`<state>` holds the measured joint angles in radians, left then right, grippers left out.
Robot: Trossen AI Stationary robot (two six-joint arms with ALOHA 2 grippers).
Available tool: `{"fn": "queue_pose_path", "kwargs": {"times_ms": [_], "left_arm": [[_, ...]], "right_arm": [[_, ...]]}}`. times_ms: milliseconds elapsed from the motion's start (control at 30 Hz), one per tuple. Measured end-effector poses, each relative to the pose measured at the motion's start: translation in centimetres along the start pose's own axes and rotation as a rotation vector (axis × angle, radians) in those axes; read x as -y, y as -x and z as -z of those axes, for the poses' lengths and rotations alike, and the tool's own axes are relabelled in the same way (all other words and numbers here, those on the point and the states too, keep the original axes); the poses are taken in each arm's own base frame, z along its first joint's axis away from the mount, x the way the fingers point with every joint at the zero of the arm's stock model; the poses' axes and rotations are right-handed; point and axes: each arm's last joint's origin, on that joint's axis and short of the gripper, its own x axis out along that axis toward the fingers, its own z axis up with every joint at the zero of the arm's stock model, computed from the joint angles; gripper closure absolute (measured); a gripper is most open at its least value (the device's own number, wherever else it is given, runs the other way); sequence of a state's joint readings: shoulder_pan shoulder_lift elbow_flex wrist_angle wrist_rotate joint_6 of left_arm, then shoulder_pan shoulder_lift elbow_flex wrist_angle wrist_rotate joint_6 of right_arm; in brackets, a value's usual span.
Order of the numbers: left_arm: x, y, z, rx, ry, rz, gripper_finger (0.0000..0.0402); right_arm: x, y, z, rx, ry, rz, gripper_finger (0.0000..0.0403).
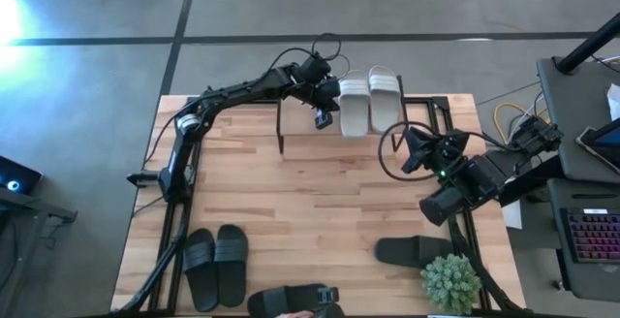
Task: Pick and place slides into the shelf
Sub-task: Put the gray slide on the shelf
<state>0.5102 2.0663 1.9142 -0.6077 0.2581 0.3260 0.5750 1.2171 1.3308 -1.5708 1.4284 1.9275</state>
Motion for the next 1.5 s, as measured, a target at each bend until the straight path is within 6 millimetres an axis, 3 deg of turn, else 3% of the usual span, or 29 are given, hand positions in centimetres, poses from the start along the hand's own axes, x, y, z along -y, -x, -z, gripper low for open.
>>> {"fn": "queue_pose_path", "kwargs": {"times_ms": [567,967,1233,1500], "left_arm": [[0.8,-1.2,0.1,0.002,-0.037,0.014,0.0389],[-0.1,0.2,1.0,-0.107,-0.089,-0.043,0.0389],[0.0,1.1,0.7,-0.106,-0.074,-0.051,0.0389],[-1.8,2.6,0.9,-0.081,0.084,-0.090,0.0389]], "right_arm": [[0.1,-0.4,0.1,-0.035,0.014,0.035,0.0296],[0.1,-0.4,0.3,-0.094,0.013,0.056,0.0296],[-0.2,-0.4,2.4,-0.451,-0.055,0.175,0.0299],[0.4,-4.3,4.6,-0.530,-0.224,0.452,0.0324]]}}
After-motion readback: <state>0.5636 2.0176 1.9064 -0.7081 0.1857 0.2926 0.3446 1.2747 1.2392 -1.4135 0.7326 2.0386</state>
